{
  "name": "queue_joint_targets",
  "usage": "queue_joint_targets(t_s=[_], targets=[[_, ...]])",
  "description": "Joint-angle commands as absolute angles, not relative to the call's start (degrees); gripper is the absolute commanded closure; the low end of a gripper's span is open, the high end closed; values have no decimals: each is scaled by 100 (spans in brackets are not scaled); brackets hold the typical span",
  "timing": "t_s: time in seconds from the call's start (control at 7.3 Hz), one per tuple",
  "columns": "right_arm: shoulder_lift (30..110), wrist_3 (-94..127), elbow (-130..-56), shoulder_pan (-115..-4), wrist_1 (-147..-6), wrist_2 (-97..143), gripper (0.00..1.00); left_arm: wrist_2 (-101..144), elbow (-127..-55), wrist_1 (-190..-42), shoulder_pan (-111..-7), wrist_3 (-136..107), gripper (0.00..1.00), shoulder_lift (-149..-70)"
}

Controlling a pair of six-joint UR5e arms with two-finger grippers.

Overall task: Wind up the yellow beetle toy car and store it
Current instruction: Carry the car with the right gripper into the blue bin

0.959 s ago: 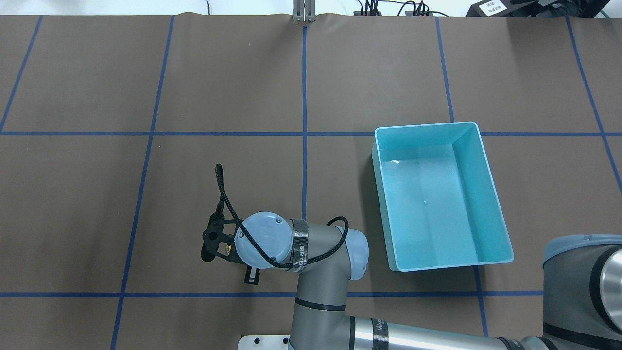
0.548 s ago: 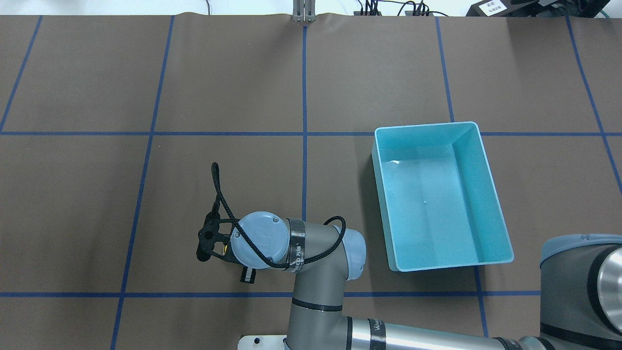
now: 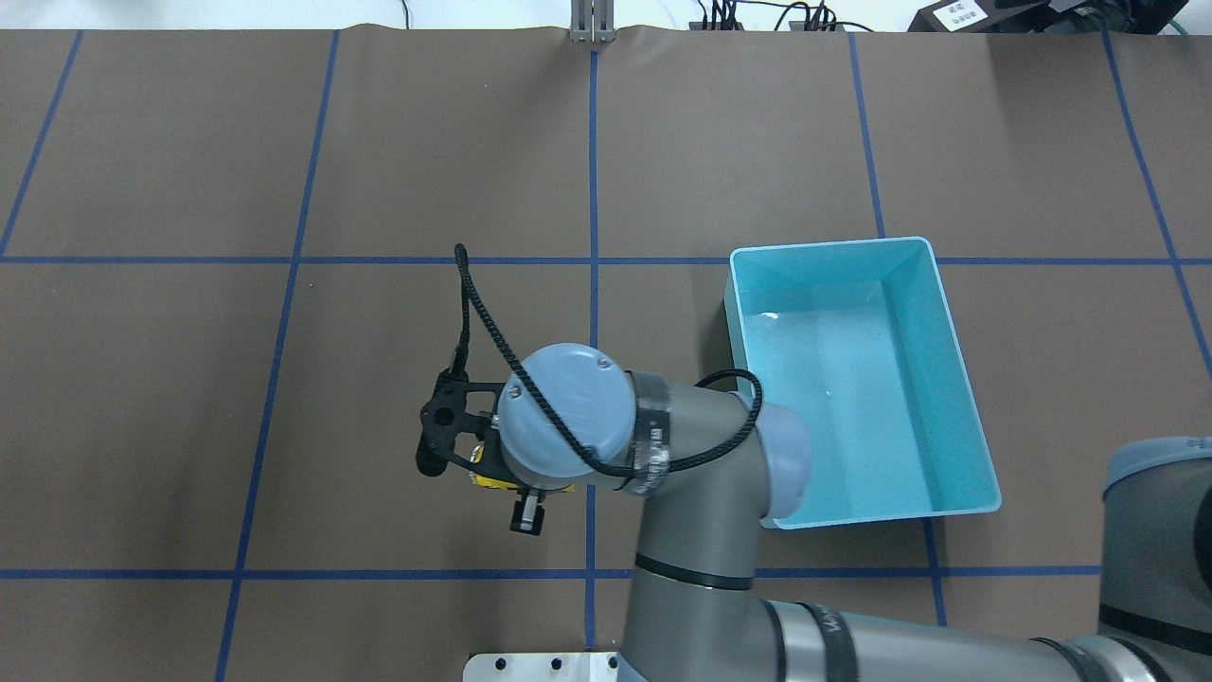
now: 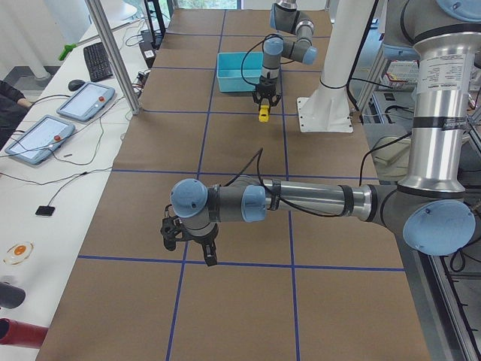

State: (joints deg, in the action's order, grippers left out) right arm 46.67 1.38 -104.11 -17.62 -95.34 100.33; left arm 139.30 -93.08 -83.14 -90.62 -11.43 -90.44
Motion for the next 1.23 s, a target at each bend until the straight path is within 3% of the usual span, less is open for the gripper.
queue_joint_targets(t_s=[0.0, 0.14, 0.41, 0.82, 1.1], targets=[[5587, 10, -11991, -2561, -10533, 10691, 100, 13931, -9308, -8314, -9062, -1143, 0, -9044], [5616, -487, -12397, -3106, -11208, 11157, 100, 13931, -9316, -8314, -9062, -1143, 0, -9044], [6604, -1588, -12944, -3401, -11207, 11215, 100, 13931, -9308, -8323, -9062, -1134, 0, -9044], [7897, -1749, -12815, -3506, -9778, 11407, 100, 13931, -9290, -8323, -9053, -1134, 0, -9053], [8033, -2055, -12465, -3691, -9537, 11557, 100, 13931, -9273, -8323, -9044, -1134, 0, -9061]])
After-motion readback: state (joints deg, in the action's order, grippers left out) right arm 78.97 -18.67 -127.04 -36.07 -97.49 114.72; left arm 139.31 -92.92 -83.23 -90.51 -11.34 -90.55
